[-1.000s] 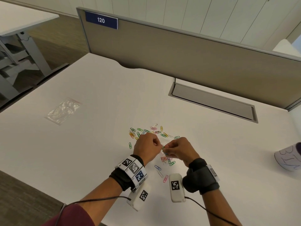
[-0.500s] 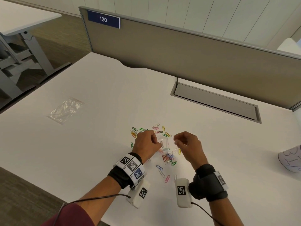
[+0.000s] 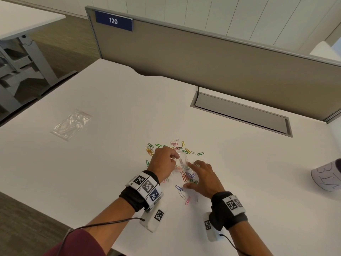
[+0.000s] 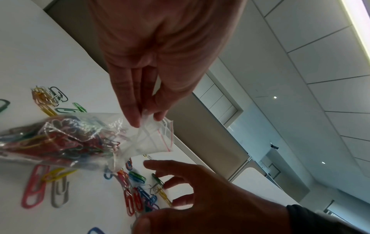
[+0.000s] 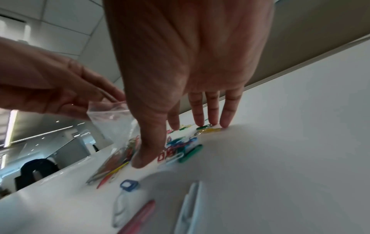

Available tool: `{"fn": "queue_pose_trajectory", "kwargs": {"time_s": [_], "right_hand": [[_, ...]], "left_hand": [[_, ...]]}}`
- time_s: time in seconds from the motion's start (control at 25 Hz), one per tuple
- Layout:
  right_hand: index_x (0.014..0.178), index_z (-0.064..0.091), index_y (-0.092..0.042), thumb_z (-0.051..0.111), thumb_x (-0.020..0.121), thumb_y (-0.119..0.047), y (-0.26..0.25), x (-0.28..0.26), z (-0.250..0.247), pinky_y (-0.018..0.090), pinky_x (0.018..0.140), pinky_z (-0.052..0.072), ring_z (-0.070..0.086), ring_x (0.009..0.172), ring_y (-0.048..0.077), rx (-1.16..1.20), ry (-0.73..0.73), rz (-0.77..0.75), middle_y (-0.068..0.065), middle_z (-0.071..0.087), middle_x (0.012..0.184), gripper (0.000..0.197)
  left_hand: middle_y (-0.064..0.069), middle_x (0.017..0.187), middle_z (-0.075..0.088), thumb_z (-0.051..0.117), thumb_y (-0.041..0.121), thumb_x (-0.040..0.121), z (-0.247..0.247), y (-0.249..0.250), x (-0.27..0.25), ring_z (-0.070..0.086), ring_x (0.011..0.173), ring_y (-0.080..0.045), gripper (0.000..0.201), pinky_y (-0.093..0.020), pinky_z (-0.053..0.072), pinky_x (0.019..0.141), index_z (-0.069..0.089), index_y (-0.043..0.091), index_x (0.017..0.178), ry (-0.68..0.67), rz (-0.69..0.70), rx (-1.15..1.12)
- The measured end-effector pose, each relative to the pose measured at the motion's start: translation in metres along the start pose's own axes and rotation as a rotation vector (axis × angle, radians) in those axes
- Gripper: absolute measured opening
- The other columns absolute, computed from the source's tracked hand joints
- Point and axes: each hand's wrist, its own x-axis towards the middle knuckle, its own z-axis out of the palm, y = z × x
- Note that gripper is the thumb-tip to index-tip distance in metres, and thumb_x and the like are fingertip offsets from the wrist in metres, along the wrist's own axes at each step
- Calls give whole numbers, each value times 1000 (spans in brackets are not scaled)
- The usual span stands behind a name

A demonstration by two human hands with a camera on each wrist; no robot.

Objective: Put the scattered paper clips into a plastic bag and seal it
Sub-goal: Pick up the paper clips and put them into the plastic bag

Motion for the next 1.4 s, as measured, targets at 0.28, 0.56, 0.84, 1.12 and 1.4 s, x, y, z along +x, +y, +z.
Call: {"fn": "queue_pose_trajectory", "kwargs": {"time_s": [0.28,0.56,0.84,1.12,1.4], "right_hand": [[112,68,-20,64,87,-14,-10,8,10,37,80,52,55,103,28,-40,128,-122,7,62,112,26],[98,71,-10,59,87,-6,-11,18,9,28,79,51,67,86,26,-30,120,-51,11,71,94,17],[85,75,-11,72,77,-3,5,2,-6,23,71,53,69,77,19,595,294,177,4,73,82,12],[92,70,2,71,79,2,-34,-12,-57,27,72,61,72,76,22,1123,214,-8,17,74,90,13],[105,71,-6,70,83,-10,-63,12,-46,23,81,57,71,88,15,530,184,-13,9,75,101,22]], "left_hand": [[-6,96,74,68,-2,77,-6,-2,-1,69,86,-18,20,-32,59,81,76,11,90,36,-8,-33],[-10,85,71,64,-5,77,-9,2,-4,67,73,-17,20,-16,52,61,68,13,81,50,-15,-57],[-4,74,68,61,-2,79,-10,3,-4,64,64,-18,20,-19,49,56,64,11,93,69,-66,-119],[-10,83,73,66,0,78,-7,6,-3,63,65,-12,18,-21,53,68,72,7,94,70,-53,-87],[-8,89,71,68,3,81,-17,9,-6,63,68,-11,20,-16,52,63,71,8,100,84,-60,-101]]}}
